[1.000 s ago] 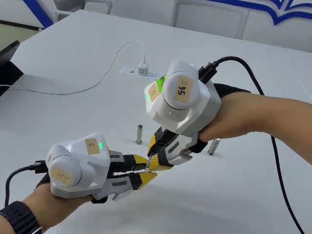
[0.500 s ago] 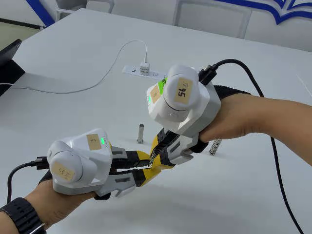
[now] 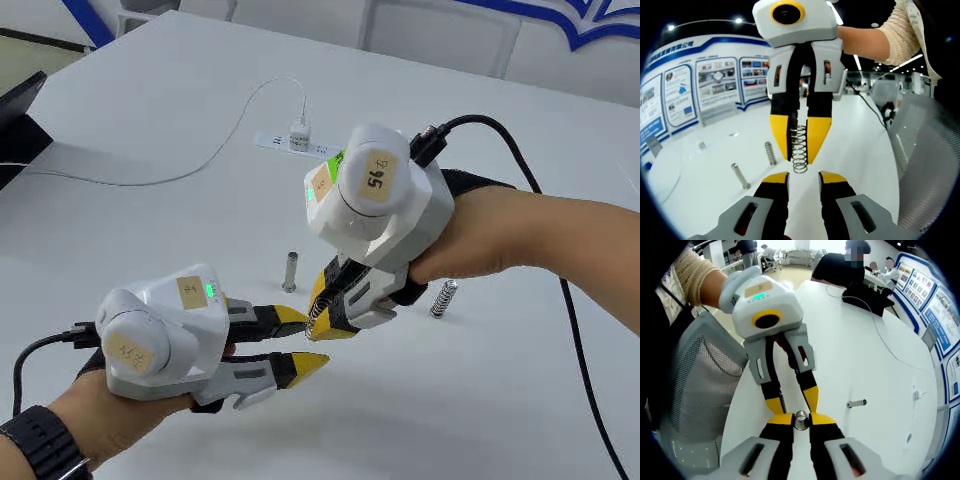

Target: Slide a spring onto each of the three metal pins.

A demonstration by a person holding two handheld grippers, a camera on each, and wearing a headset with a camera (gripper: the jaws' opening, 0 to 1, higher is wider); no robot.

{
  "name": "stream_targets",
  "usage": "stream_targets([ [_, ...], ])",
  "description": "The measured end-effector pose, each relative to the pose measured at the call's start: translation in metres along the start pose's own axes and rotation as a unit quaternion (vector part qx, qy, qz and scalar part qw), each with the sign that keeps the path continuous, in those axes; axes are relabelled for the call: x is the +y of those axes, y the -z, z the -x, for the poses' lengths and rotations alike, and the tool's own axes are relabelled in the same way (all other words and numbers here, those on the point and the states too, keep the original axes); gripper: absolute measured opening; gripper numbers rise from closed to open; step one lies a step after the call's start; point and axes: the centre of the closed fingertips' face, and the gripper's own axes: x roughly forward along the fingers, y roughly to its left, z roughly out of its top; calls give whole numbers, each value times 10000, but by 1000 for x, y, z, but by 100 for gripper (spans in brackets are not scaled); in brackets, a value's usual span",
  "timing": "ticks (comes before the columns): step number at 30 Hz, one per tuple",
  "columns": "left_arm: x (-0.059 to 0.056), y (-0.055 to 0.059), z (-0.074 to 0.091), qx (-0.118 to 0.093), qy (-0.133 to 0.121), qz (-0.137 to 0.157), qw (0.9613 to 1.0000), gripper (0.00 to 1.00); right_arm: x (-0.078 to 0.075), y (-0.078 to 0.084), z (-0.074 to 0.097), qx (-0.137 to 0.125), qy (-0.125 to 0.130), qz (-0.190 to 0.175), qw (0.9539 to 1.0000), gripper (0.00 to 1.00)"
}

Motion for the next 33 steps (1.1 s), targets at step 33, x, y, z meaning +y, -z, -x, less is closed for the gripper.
stream_targets([
  [33,36,21,22,37,-695,539,9961,60,-66,3,20,-2,487,-325,9983,13],
])
